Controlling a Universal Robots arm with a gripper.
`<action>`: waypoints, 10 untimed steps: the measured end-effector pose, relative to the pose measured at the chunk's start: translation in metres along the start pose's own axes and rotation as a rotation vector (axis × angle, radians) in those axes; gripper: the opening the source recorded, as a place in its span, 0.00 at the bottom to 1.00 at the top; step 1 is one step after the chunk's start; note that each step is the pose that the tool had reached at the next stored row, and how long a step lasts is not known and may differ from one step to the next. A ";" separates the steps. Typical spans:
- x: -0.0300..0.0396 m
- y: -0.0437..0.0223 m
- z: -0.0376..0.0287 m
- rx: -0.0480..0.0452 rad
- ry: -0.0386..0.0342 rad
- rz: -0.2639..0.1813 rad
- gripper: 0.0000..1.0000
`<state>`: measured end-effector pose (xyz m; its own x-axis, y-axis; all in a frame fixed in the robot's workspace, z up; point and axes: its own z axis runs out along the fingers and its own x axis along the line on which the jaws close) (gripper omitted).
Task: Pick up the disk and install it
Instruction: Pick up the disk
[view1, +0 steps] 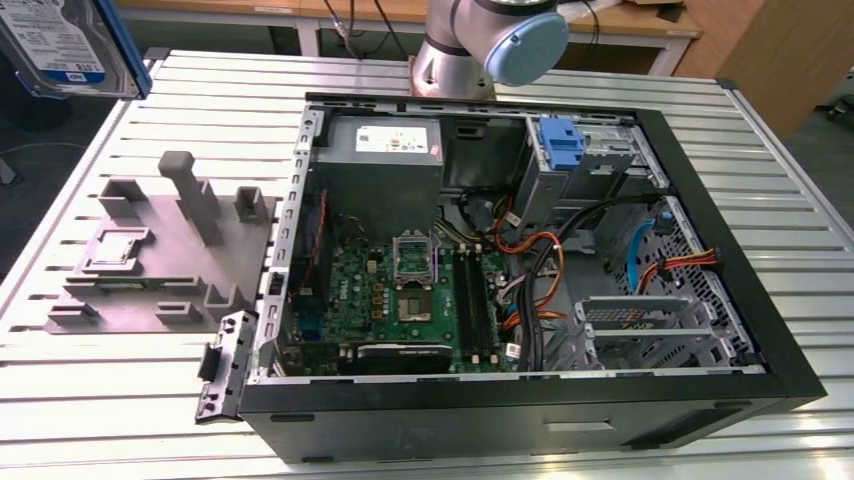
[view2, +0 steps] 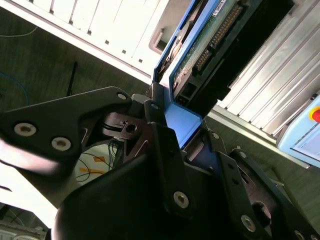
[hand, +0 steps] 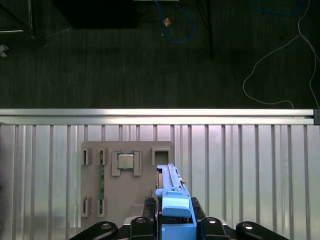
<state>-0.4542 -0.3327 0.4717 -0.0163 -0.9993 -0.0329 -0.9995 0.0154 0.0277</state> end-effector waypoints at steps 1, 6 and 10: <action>0.0000 0.0000 0.0000 0.0000 0.0000 0.000 0.37; 0.0005 0.0001 -0.0003 -0.0004 0.0002 0.000 0.37; 0.0015 0.0000 -0.0012 -0.0001 -0.0006 0.000 0.37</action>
<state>-0.4542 -0.3343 0.4729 -0.0165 -0.9993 -0.0335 -0.9995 0.0156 0.0278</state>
